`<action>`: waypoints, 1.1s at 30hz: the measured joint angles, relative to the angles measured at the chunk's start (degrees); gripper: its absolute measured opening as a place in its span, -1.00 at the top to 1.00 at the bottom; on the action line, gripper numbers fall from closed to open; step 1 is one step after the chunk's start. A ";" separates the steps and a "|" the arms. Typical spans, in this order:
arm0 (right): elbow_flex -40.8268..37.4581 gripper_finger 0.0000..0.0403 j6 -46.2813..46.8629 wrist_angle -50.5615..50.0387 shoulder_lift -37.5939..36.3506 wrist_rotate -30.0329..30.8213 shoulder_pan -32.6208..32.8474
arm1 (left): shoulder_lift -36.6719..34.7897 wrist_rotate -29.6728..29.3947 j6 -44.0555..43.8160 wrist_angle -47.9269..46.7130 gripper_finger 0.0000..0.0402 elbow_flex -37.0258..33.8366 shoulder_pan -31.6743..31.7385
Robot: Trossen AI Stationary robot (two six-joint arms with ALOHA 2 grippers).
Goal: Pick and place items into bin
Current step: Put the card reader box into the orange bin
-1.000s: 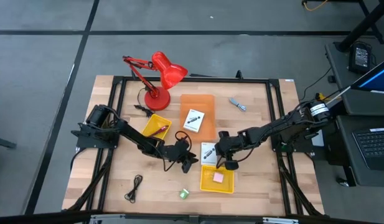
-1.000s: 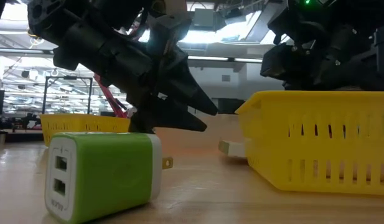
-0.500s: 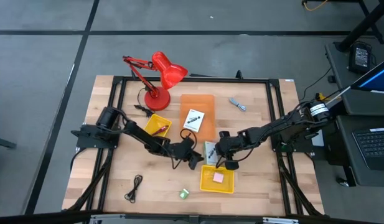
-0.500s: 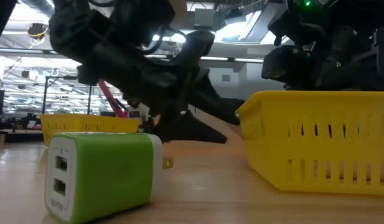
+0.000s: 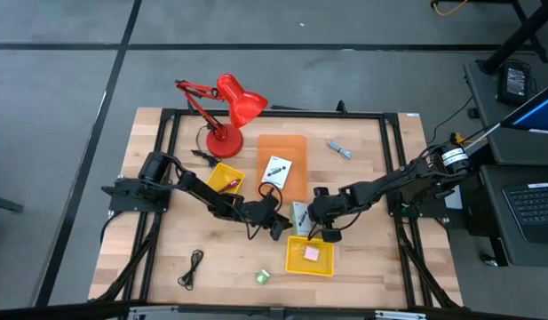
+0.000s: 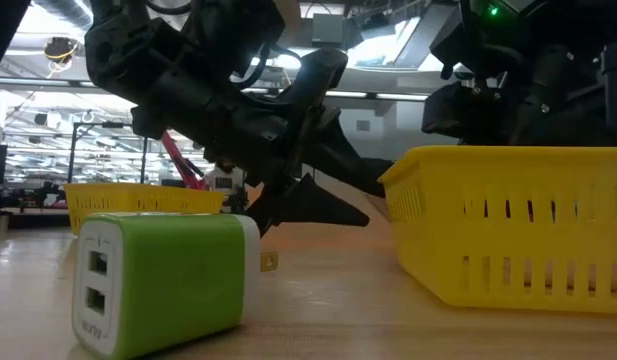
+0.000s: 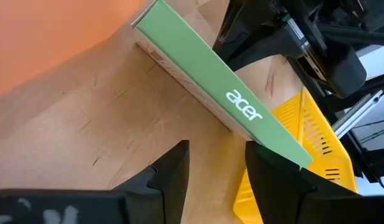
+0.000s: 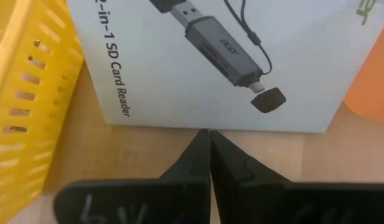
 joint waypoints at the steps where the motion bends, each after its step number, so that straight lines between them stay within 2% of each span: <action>1: 0.00 1.00 0.00 0.00 0.00 0.00 0.00 | 0.00 -0.01 0.03 0.04 0.24 0.00 0.00; 10: 0.07 1.00 0.00 0.15 -0.07 -0.04 0.00 | -0.02 0.38 1.15 1.72 0.24 0.00 0.00; 17: 0.09 1.00 0.00 0.26 -0.09 -0.06 0.00 | -0.07 3.05 3.38 4.93 0.24 0.00 0.00; 25: 0.09 1.00 0.03 0.37 -0.09 -0.08 0.00 | -0.07 3.00 2.91 4.86 0.24 0.00 0.00; 33: 0.09 1.00 0.09 0.89 -0.13 -0.08 0.00 | -0.13 0.50 1.32 4.82 0.24 0.00 0.41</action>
